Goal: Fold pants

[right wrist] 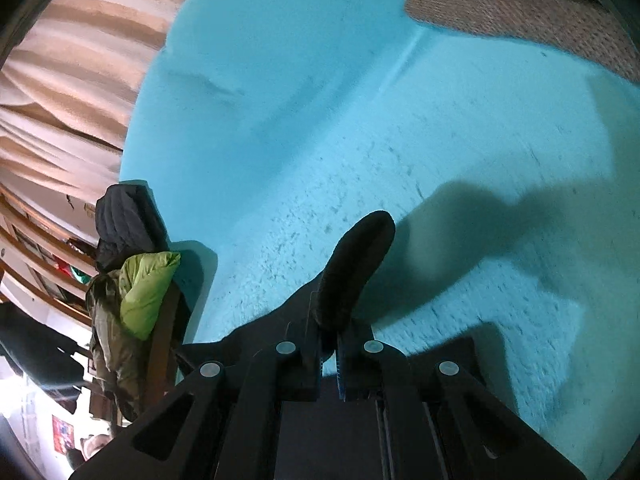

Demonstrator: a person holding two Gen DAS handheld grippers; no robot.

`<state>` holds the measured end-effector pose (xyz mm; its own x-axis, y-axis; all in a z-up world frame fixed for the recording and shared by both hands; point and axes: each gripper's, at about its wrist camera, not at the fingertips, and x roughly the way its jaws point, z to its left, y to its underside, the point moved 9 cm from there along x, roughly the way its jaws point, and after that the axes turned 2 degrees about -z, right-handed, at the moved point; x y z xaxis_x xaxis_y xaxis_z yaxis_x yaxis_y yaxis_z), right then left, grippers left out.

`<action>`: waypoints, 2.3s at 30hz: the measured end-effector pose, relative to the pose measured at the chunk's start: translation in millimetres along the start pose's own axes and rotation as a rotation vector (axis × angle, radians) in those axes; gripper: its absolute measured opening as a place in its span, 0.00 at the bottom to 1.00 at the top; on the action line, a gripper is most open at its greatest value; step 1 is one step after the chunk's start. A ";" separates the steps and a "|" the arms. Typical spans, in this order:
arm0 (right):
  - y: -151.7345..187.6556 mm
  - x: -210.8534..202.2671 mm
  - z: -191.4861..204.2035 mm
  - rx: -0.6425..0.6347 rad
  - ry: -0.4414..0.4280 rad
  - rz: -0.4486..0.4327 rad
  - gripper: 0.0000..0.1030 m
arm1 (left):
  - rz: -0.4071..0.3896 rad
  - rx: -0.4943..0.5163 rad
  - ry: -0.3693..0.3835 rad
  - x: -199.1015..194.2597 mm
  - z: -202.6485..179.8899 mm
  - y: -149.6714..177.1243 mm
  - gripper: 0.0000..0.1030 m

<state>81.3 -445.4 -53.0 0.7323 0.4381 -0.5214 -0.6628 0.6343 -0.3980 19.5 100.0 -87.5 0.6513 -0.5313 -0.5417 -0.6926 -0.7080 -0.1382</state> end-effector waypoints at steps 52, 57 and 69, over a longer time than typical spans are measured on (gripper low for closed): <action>-53.7 116.5 -21.0 0.123 0.100 0.101 0.56 | -0.288 0.034 0.067 72.1 -38.0 -151.5 0.77; -67.2 149.8 -9.7 0.084 0.118 0.069 0.55 | -0.290 0.040 0.048 72.2 -37.5 -152.2 0.77; -33.2 50.2 -34.6 -0.008 0.210 0.048 0.03 | -0.272 0.081 -0.007 74.4 -37.0 -147.0 0.77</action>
<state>134.6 -466.5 -92.1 0.6520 0.3244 -0.6853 -0.6978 0.6105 -0.3748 181.3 147.4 -76.7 0.8148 -0.3230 -0.4815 -0.5151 -0.7844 -0.3455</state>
